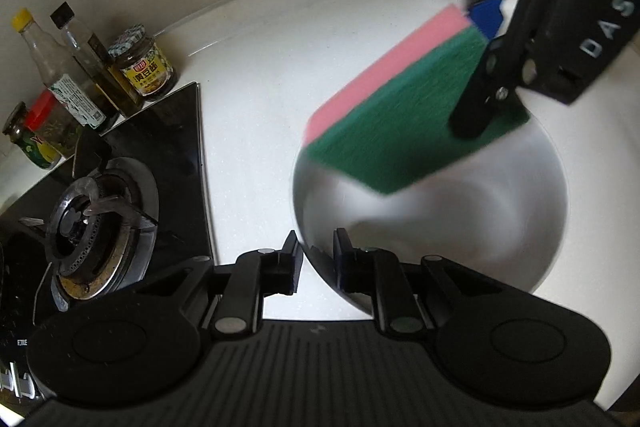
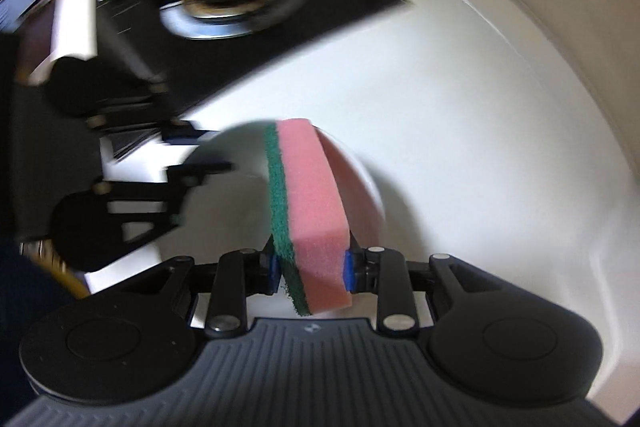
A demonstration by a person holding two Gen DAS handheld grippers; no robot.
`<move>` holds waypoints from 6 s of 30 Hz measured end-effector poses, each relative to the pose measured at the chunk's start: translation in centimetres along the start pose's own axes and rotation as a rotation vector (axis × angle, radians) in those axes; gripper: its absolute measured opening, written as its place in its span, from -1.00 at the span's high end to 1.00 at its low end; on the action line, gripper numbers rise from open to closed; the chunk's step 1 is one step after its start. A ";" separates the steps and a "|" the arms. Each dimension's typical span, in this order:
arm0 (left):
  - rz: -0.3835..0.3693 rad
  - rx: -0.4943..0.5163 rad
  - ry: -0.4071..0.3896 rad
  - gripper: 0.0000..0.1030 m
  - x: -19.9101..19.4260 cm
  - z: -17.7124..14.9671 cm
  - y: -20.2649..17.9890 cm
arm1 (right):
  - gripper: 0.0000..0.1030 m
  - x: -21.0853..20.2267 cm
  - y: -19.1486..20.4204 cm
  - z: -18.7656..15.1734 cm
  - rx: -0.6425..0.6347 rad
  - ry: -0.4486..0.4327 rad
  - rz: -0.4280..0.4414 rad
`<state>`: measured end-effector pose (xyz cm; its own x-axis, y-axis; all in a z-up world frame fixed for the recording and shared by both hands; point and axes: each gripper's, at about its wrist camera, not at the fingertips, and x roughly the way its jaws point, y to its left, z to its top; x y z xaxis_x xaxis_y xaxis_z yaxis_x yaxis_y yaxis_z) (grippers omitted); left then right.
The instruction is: Clean bowl
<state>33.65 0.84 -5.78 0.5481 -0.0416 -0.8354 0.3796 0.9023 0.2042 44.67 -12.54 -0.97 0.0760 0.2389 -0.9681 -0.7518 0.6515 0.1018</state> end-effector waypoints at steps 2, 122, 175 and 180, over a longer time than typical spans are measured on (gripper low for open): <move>-0.016 -0.014 0.002 0.66 0.1 0.2 0.3 | 0.53 -0.7 -0.4 -0.9 0.055 0.016 -0.026; -0.387 -0.431 0.471 0.72 2.0 1.7 3.7 | 0.51 2.3 3.9 -13.2 0.173 -0.302 -0.204; -0.287 -0.109 0.267 0.79 4.7 8.6 -0.1 | 0.52 -1.1 6.4 -14.9 -0.116 -0.067 -0.358; -0.221 -0.195 0.303 0.92 2.3 4.7 1.3 | 0.52 0.2 6.6 -8.8 -0.403 -0.082 -0.409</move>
<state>38.89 -0.11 -5.09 0.2137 -0.1416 -0.9666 0.2998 0.9512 -0.0731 33.95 -14.56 -2.53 0.4516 0.0912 -0.8876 -0.8393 0.3808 -0.3879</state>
